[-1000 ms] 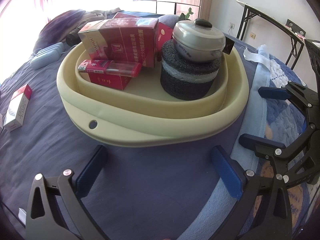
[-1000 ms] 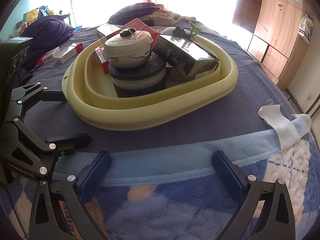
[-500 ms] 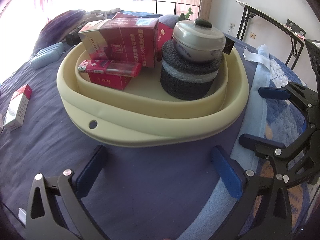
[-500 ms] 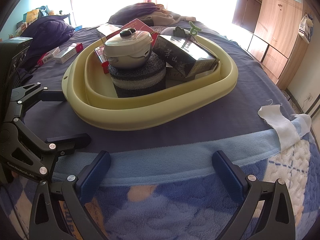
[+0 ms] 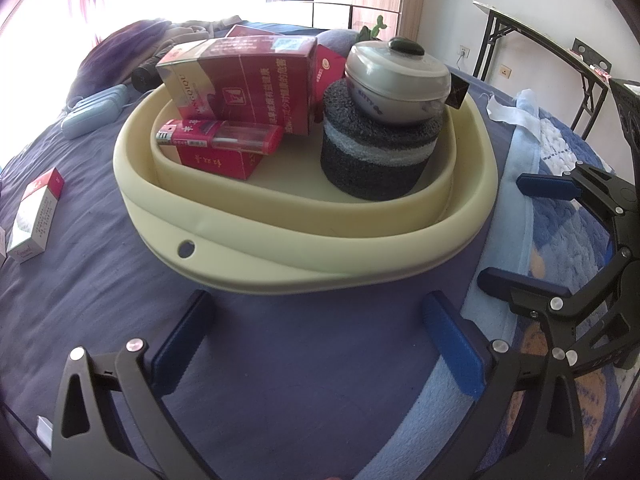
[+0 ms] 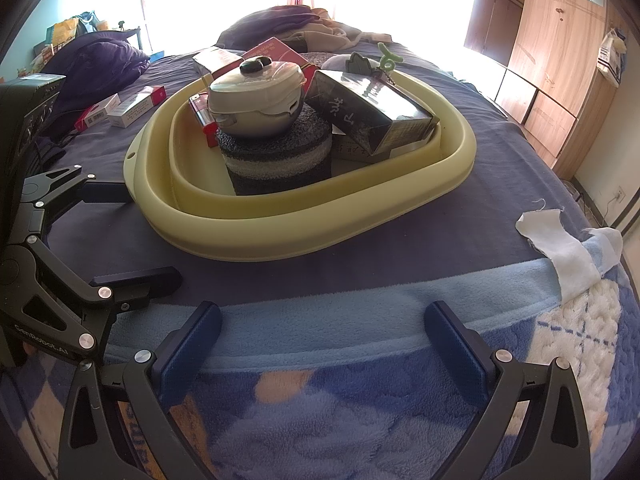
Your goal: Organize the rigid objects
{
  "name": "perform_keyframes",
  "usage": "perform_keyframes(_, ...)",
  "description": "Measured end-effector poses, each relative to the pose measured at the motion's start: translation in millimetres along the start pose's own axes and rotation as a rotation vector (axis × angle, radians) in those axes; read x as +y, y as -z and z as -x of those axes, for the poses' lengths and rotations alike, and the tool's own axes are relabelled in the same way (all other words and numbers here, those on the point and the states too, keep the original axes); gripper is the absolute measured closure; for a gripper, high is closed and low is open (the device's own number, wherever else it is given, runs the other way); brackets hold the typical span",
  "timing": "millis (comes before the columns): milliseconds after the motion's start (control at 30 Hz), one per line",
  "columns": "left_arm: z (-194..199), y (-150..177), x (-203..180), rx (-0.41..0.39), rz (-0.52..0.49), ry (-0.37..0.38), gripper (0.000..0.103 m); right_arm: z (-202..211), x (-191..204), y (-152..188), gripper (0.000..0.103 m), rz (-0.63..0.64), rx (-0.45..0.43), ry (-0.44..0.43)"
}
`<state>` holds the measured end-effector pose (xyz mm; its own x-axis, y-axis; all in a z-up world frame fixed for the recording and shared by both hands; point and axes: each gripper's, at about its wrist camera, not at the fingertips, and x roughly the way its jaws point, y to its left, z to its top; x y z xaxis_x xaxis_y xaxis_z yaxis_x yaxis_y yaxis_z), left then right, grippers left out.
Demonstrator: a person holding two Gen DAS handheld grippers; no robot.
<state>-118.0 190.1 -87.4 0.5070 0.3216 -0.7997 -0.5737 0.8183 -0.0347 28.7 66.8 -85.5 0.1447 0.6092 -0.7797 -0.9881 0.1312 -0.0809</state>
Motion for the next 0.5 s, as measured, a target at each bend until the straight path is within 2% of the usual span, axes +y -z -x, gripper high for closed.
perform_keyframes(500,-0.1,-0.1,0.0,0.000,0.000,0.000,0.000,0.0,0.1,0.0,0.000,0.000,0.000,0.000)
